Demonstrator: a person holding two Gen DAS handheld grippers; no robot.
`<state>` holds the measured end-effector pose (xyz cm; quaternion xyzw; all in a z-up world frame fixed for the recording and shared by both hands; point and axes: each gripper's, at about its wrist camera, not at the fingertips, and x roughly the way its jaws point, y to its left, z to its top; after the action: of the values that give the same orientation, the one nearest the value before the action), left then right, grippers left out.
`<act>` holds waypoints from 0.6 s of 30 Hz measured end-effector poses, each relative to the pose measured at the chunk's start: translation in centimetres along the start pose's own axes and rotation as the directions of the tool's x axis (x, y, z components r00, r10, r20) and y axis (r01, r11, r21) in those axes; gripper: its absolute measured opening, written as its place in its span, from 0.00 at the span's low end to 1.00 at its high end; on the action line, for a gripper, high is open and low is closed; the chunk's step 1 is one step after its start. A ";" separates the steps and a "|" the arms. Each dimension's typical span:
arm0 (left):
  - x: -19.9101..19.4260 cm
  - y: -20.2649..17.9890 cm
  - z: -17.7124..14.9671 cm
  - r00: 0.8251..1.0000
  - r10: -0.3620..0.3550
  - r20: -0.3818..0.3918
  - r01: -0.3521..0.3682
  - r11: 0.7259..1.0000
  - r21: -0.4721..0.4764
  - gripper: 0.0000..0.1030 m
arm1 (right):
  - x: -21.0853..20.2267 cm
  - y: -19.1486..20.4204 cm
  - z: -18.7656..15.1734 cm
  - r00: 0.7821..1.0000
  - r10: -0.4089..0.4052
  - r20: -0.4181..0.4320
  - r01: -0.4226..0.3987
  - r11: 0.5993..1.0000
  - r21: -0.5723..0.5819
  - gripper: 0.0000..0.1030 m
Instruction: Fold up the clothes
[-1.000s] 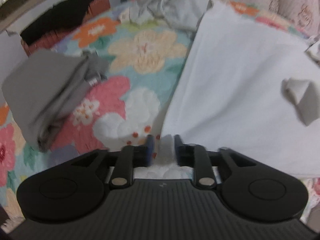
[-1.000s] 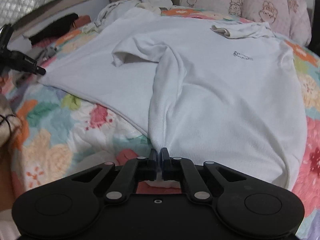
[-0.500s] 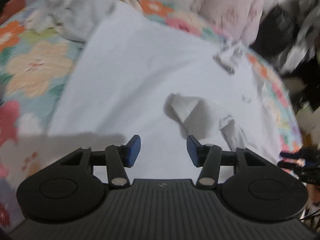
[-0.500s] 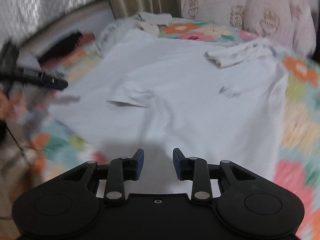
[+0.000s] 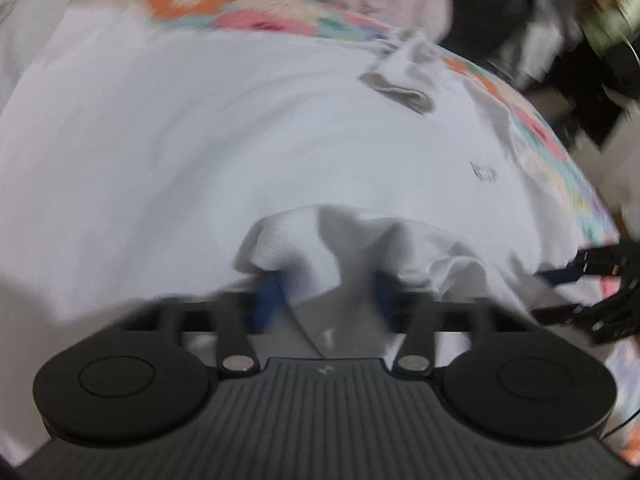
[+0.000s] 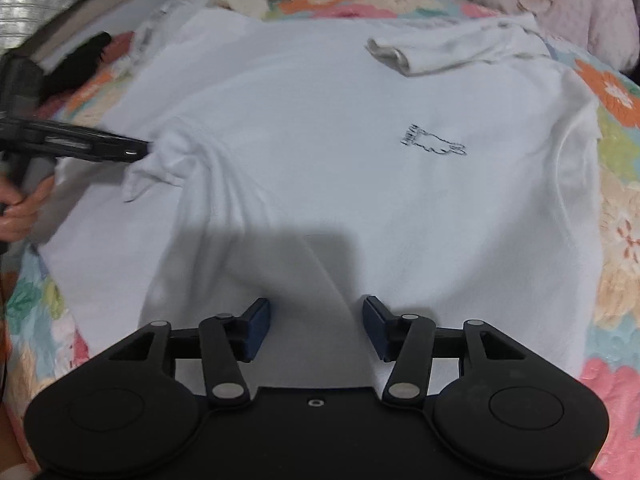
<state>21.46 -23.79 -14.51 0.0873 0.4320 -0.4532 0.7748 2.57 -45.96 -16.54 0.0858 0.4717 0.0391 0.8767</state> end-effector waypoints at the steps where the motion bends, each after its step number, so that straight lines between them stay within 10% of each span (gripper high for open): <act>1: 0.1 -0.6 0.4 1.000 0.005 0.011 -0.005 0.999 0.045 0.06 | -0.3 0.3 -0.3 1.000 0.022 0.006 -0.022 0.999 -0.027 0.08; 4: -0.9 -2.6 2.2 0.993 -0.017 0.113 0.000 0.988 0.155 0.06 | -2.0 1.2 -1.0 0.998 0.000 0.061 0.003 0.998 -0.056 0.06; 7: -3.3 -4.0 4.7 0.952 -0.142 0.273 0.088 0.976 0.200 0.06 | -4.9 1.8 -1.6 0.984 -0.066 0.167 0.071 0.997 -0.027 0.06; 12: -3.1 -5.3 9.6 0.898 -0.191 0.396 0.110 0.970 0.219 0.12 | -9.7 1.0 -3.6 0.920 -0.248 0.303 0.227 0.969 0.101 0.06; 18: 5.8 -5.2 12.0 0.954 0.122 0.273 -0.162 0.979 0.127 0.19 | -8.2 -2.5 -5.7 0.925 -0.337 0.175 0.293 0.926 0.236 0.06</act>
<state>25.73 -36.79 -10.21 0.1143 0.2826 -0.4346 0.8475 -6.69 -48.97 -13.36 0.1024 0.3847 -0.1615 0.9030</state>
